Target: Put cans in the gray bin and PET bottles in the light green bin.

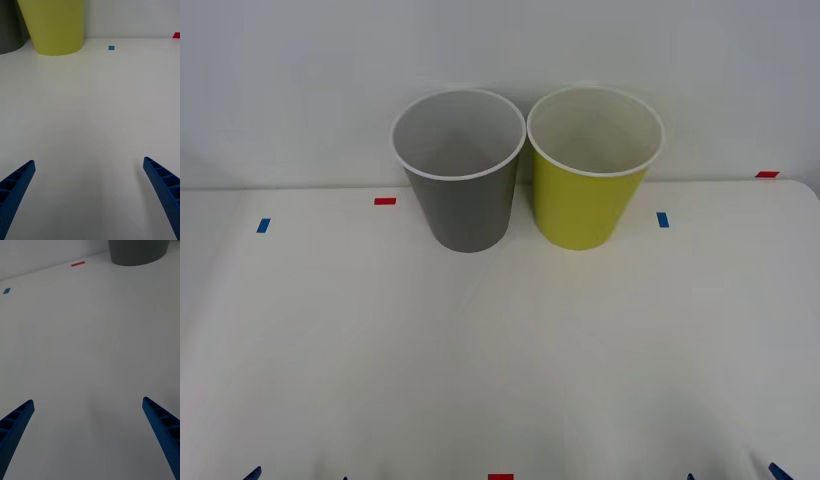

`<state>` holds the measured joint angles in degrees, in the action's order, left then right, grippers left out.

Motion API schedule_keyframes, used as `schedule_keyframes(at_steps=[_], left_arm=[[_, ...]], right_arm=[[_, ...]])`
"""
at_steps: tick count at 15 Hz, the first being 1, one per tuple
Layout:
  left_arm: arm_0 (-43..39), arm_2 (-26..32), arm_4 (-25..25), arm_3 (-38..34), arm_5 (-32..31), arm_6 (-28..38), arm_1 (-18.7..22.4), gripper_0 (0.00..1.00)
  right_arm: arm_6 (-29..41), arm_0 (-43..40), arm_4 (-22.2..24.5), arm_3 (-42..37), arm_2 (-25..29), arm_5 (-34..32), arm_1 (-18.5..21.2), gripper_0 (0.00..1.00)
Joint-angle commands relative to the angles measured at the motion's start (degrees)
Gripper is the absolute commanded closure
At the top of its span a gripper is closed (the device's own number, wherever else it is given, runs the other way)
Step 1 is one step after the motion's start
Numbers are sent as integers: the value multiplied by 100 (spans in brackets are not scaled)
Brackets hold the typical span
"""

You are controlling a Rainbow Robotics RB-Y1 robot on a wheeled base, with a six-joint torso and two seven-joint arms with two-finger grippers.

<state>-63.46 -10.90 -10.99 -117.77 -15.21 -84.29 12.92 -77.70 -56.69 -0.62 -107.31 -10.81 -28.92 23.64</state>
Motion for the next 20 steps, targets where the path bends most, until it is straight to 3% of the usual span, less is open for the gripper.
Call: schedule_keyframes(at_steps=[1, 20], left_arm=[[0, 0, 0, 0, 0, 0, 0, 0], [0, 0, 0, 0, 0, 0, 0, 0]], right_arm=[[0, 0, 0, 0, 0, 0, 0, 0], [0, 0, 0, 0, 0, 0, 0, 0]])
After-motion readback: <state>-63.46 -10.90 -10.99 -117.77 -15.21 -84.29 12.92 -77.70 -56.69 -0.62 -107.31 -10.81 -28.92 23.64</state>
